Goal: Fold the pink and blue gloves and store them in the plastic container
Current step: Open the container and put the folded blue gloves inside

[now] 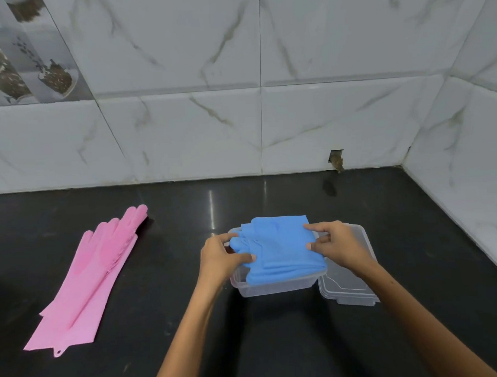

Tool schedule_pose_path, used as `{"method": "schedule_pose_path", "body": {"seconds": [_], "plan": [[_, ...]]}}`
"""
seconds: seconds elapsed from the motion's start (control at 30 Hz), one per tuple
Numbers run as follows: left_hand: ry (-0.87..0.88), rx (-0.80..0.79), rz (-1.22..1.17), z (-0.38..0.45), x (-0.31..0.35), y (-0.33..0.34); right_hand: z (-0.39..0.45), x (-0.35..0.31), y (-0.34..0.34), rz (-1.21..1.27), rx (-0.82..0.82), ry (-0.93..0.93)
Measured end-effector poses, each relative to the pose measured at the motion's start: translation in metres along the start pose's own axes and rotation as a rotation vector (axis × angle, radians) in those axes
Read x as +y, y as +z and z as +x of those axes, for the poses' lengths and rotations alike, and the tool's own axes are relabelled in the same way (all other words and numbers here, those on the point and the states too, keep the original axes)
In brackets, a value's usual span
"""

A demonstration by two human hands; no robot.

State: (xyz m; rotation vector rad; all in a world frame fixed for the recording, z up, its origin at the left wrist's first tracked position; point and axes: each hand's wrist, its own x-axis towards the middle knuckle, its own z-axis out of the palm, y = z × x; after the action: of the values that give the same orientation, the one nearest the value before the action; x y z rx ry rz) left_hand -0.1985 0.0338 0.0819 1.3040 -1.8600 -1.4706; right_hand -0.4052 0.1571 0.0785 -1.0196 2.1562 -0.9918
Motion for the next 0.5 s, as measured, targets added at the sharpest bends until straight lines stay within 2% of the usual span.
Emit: {"method": "schedule_pose_path", "body": {"seconds": [0.2, 0.4, 0.5], "plan": [[0.057, 0.022, 0.113, 0.003, -0.015, 0.005, 0.008, 0.007, 0.008, -0.221, 0.008, -0.073], [0.157, 0.044, 0.336, 0.007, -0.022, 0.009, 0.013, 0.01, 0.017, -0.419, 0.032, -0.154], [0.295, 0.179, 0.741, 0.006, -0.014, 0.011, 0.013, 0.014, 0.022, -0.481, 0.062, -0.171]]}}
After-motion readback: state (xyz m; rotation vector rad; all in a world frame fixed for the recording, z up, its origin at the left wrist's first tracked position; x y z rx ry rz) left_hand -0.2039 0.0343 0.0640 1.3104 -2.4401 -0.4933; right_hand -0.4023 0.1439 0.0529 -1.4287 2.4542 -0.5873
